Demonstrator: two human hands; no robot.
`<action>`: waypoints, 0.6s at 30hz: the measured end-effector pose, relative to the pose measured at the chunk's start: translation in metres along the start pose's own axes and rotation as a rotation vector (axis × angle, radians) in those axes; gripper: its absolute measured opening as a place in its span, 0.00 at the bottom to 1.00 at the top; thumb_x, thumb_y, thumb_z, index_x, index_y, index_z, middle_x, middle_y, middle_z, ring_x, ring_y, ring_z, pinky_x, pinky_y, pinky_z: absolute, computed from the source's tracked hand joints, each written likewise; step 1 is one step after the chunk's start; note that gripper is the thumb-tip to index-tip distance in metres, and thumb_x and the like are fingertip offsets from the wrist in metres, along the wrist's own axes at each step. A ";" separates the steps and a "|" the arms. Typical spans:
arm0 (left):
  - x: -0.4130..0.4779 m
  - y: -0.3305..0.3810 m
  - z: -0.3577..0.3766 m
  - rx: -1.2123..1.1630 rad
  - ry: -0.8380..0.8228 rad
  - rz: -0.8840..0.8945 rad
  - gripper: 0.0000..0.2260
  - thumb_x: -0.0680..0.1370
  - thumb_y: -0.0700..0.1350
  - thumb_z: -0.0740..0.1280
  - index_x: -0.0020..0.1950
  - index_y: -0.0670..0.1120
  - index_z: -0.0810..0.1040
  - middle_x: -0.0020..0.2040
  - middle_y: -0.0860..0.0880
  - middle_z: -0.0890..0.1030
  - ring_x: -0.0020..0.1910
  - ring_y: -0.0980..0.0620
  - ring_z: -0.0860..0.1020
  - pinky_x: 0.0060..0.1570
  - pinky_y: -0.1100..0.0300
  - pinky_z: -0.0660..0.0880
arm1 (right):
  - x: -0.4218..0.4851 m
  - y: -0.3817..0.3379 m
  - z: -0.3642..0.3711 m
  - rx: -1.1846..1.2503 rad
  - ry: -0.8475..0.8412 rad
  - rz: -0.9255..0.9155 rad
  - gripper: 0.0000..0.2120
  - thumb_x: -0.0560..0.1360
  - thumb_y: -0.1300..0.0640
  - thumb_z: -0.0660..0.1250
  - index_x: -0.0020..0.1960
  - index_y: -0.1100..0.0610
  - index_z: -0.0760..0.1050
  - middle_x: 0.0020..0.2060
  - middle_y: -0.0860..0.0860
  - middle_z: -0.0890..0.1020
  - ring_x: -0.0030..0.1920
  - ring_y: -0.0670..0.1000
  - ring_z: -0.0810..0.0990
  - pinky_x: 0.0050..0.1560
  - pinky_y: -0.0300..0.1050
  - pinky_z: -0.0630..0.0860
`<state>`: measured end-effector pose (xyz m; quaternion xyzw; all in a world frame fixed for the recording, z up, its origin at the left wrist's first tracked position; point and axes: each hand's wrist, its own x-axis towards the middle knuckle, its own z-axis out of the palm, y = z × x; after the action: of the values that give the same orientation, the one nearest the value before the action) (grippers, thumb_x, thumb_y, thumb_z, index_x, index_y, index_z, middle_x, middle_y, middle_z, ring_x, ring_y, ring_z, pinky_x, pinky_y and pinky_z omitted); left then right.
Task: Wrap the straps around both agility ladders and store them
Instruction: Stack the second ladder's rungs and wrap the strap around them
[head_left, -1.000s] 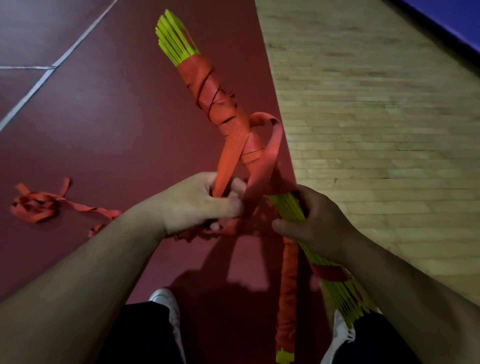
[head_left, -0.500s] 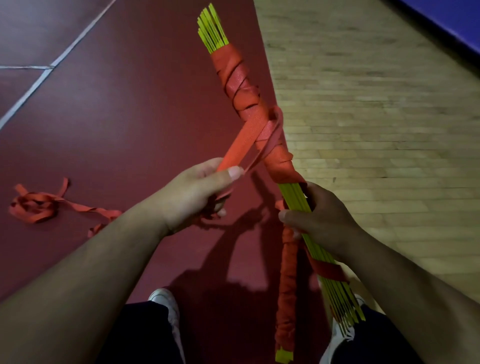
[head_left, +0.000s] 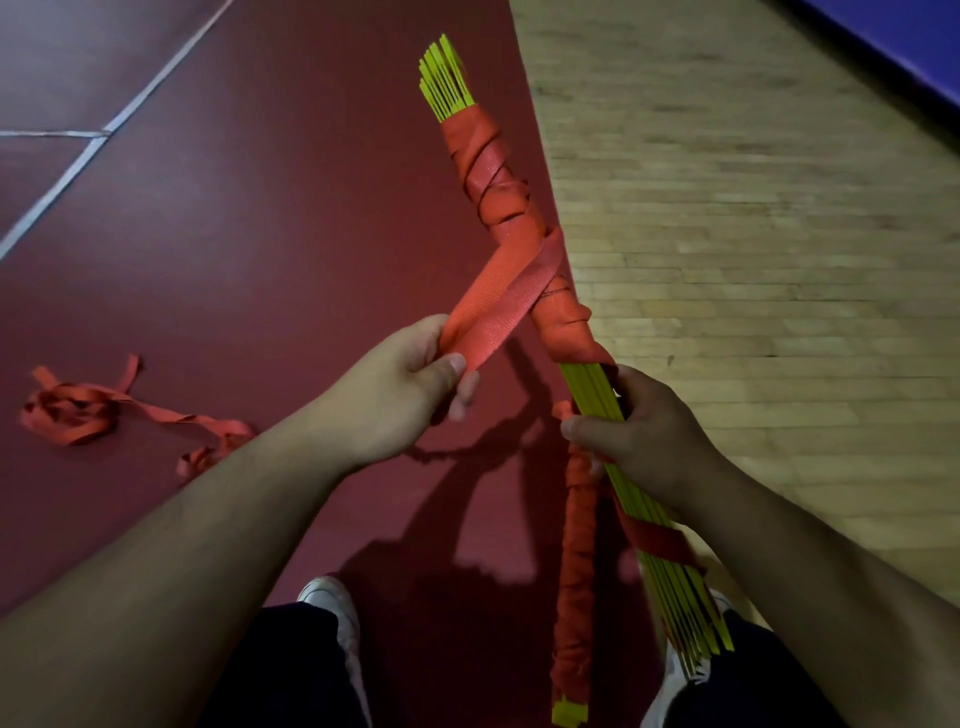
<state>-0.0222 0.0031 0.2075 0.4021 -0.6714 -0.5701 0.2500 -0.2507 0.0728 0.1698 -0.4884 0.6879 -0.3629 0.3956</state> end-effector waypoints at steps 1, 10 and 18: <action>0.002 0.000 0.001 -0.061 0.033 -0.046 0.07 0.80 0.39 0.59 0.43 0.47 0.72 0.34 0.48 0.74 0.32 0.49 0.70 0.33 0.58 0.68 | 0.000 0.000 0.001 -0.009 0.002 0.000 0.13 0.67 0.55 0.78 0.47 0.52 0.78 0.37 0.60 0.83 0.32 0.58 0.82 0.39 0.62 0.80; -0.005 0.006 -0.007 0.121 0.074 0.253 0.25 0.84 0.42 0.61 0.73 0.67 0.61 0.44 0.50 0.84 0.29 0.49 0.73 0.33 0.61 0.73 | 0.003 -0.001 -0.003 -0.103 0.045 0.040 0.12 0.68 0.55 0.77 0.49 0.54 0.79 0.40 0.56 0.85 0.36 0.57 0.84 0.42 0.56 0.81; 0.000 0.000 -0.008 0.135 0.065 0.043 0.18 0.85 0.39 0.58 0.68 0.60 0.71 0.51 0.52 0.85 0.41 0.49 0.84 0.35 0.56 0.72 | -0.002 -0.004 0.002 -0.039 0.024 0.064 0.21 0.56 0.45 0.76 0.45 0.52 0.78 0.37 0.57 0.84 0.35 0.62 0.83 0.37 0.65 0.81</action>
<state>-0.0154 -0.0012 0.2096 0.4221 -0.7083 -0.5046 0.2560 -0.2476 0.0733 0.1727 -0.4694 0.7149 -0.3421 0.3892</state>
